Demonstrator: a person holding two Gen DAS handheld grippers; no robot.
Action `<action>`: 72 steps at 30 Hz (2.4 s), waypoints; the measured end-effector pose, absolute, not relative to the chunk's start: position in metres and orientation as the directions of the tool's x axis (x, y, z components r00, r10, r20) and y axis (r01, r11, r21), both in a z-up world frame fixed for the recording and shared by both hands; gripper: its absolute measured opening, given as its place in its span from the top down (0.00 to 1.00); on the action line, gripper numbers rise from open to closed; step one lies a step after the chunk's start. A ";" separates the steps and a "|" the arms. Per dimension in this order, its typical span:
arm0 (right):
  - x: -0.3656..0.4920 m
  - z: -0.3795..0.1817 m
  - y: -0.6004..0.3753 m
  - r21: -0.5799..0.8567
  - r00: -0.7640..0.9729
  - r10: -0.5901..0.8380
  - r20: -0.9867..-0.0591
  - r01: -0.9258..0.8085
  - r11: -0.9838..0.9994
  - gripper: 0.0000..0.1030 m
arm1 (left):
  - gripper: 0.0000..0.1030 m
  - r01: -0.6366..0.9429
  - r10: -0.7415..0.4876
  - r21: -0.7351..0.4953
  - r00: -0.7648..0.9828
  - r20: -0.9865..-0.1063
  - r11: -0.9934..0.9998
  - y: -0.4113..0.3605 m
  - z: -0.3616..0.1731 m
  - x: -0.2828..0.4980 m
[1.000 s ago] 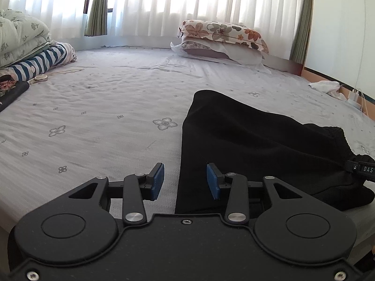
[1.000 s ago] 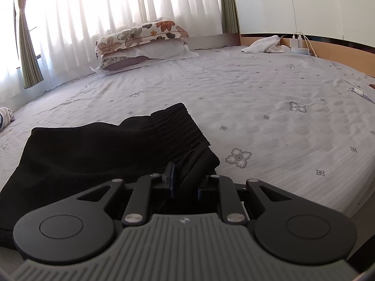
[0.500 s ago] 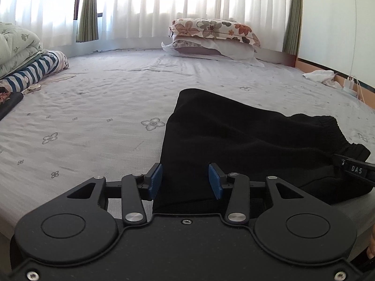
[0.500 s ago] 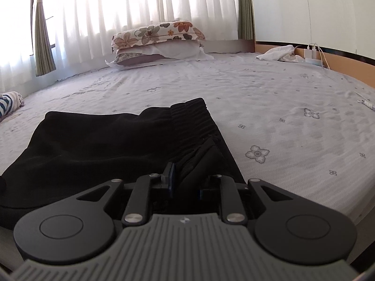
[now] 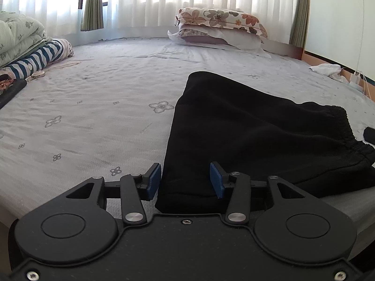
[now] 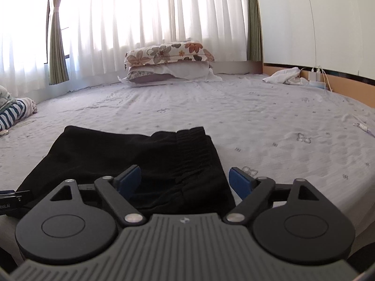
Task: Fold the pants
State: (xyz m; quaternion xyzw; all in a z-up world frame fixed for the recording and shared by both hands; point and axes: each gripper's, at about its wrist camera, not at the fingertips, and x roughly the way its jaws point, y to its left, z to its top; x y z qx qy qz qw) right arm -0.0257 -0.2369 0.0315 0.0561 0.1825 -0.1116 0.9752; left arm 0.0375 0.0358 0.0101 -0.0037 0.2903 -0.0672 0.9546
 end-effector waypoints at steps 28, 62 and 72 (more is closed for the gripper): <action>-0.003 0.013 -0.224 -0.036 0.890 -0.163 -0.426 0.163 0.986 0.48 | 0.65 0.101 -0.105 -0.034 0.855 -0.508 0.994 0.035 0.037 0.039; 0.122 0.011 -0.273 0.024 0.789 -0.147 -0.597 0.201 0.979 0.60 | 0.79 0.164 -0.074 0.104 0.810 -0.581 0.981 -0.034 0.008 0.188; 0.103 0.033 -0.301 0.129 0.826 -0.045 -0.562 0.141 0.982 0.23 | 0.28 0.137 -0.074 0.090 0.862 -0.501 0.987 -0.003 0.041 0.171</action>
